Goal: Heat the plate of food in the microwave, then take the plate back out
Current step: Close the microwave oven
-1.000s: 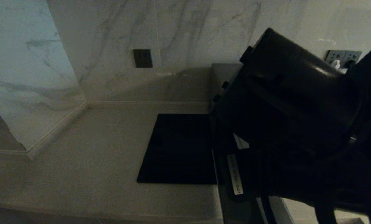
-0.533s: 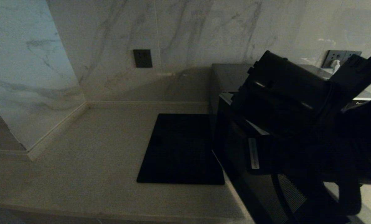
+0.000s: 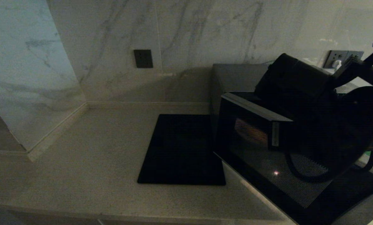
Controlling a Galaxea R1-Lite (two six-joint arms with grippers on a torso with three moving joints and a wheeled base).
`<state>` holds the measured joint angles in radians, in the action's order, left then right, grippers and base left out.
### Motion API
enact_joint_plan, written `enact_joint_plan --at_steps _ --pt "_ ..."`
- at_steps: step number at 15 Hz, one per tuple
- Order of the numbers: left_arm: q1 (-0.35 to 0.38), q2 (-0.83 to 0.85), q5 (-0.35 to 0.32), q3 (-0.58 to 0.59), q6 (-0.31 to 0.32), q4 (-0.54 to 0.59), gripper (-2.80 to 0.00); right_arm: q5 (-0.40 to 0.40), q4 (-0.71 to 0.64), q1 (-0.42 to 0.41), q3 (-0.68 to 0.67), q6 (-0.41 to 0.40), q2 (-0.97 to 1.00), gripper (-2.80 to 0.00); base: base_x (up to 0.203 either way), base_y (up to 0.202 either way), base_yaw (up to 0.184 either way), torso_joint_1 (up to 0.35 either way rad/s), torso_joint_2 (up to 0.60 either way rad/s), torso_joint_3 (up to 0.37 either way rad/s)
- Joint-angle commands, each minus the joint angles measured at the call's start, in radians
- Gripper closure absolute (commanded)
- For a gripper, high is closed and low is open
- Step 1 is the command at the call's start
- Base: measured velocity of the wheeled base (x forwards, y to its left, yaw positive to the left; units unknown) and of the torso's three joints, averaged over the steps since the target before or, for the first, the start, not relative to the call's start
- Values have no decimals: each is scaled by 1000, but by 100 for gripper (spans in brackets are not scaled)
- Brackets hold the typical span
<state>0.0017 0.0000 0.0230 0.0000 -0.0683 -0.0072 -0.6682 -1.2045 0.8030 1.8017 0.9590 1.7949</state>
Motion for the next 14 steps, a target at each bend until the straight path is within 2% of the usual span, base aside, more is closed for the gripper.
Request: enact_joint_plan --at_steps 1,7,11,14 --pt "1 1 0 0 -1 0 0 -7 -5 -90 -7 12 -7 0 0 0 0 0 0 0" --pt "0 0 0 0 -1 0 0 -5 8 -267 -15 10 -24 0 0 0 0 0 0 0" --pt "1 1 0 0 -1 0 0 -3 83 -372 -24 -6 -29 0 0 0 0 0 0 0" --pt "1 0 0 0 -1 0 0 -1 176 -436 -60 -56 -29 0 0 0 0 0 0 0"
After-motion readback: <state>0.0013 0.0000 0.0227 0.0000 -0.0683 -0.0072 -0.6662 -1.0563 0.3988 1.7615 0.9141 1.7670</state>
